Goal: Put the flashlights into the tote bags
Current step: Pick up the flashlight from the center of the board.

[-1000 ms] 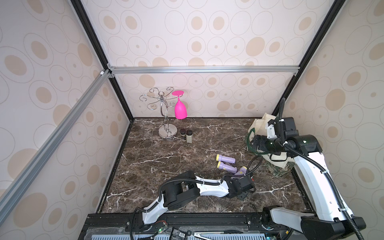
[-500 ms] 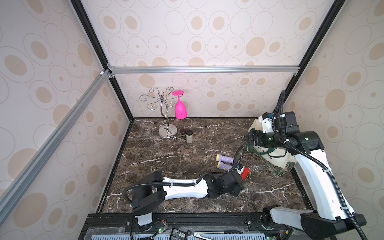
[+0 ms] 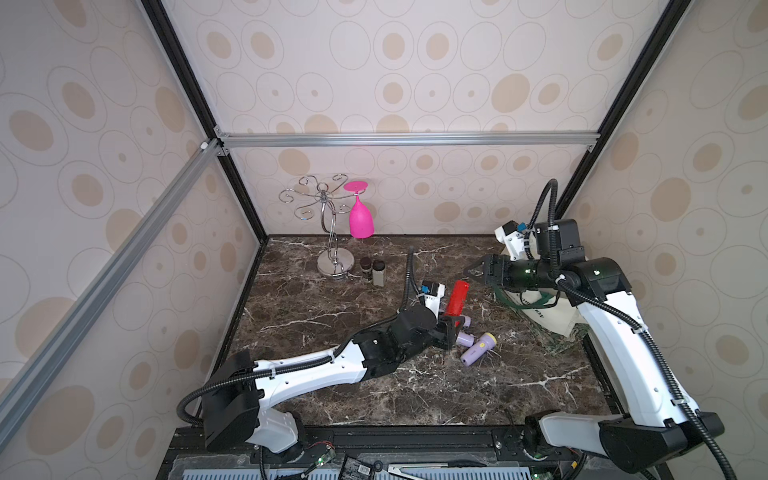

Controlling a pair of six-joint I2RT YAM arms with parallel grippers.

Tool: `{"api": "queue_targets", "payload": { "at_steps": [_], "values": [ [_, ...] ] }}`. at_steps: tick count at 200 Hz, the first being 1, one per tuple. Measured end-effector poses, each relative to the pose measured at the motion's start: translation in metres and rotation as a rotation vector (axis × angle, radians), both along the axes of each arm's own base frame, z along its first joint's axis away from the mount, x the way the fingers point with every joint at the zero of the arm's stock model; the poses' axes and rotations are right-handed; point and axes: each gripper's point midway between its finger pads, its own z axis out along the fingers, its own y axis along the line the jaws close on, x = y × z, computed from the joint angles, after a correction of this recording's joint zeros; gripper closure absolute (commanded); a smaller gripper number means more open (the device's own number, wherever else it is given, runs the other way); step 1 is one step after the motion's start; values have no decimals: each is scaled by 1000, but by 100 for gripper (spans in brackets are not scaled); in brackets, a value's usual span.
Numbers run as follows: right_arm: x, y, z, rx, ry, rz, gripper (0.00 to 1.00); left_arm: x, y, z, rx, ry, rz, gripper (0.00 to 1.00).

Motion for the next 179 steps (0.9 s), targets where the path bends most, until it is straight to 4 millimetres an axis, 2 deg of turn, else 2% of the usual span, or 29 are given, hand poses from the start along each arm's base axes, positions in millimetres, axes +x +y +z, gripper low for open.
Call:
{"api": "queue_targets", "payload": {
  "at_steps": [22, 43, 91, 179],
  "values": [
    [-3, 10, -9, 25, 38, 28, 17, 1, 7, 17, -58, -23, 12, 100],
    [-8, 28, -20, 47, 89, 79, 18, 1, 7, 32, -109, -47, 14, 100],
    [-12, 60, -26, 84, 130, 151, 27, 2, 6, 40, -143, -61, 16, 100],
    [-12, 65, -24, 103, 141, 147, 44, 4, 18, 47, -168, -71, 48, 100]
  ]
}}
